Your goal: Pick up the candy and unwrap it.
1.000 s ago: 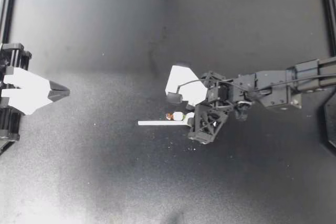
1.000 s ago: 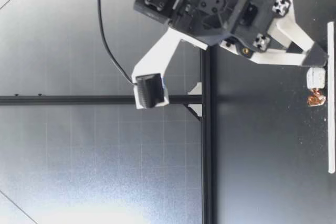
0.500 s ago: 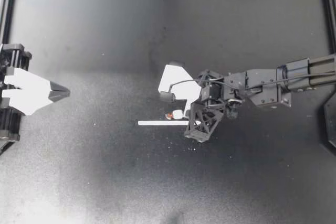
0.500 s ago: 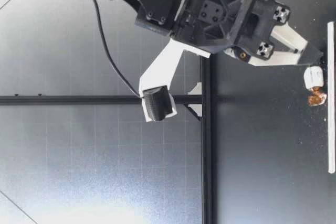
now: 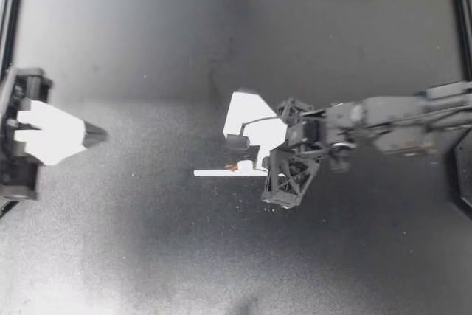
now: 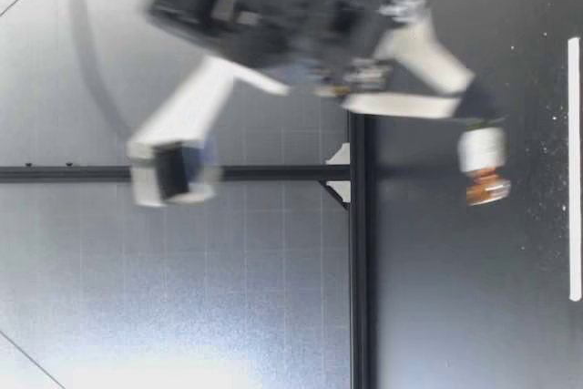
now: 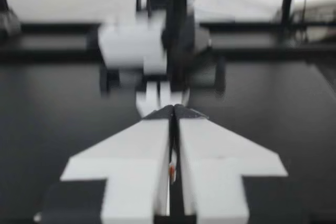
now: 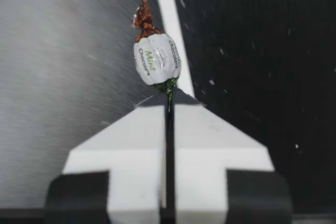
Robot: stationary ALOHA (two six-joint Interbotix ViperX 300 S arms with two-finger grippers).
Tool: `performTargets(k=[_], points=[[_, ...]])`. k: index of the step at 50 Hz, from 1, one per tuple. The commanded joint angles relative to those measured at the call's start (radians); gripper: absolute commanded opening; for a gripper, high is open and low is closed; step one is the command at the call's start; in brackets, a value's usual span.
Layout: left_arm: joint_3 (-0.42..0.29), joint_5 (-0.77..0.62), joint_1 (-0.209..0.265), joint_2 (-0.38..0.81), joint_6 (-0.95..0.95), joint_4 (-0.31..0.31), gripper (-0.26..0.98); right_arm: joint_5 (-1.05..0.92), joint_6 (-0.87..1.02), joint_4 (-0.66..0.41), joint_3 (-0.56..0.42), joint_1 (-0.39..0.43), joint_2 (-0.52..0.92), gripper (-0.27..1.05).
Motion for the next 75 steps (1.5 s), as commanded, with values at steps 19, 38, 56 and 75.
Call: performTargets(k=[19, 38, 56, 75], points=[[-0.118, -0.058, -0.002, 0.259, -0.003, -0.002, 0.50, 0.003, 0.014, 0.000, -0.043, 0.011, -0.210, -0.17], [-0.216, -0.333, -0.002, 0.552, -0.006, -0.002, 0.51, 0.012, 0.011, -0.002, -0.083, 0.011, -0.235, -0.17], [-0.282, -0.331, -0.002, 0.607, -0.017, -0.002, 0.51, 0.012, 0.011, -0.002, -0.081, 0.012, -0.232, -0.17], [-0.302, -0.331, -0.002, 0.641, -0.020, -0.037, 0.13, 0.012, 0.011, -0.002, -0.077, 0.012, -0.227, -0.17]])
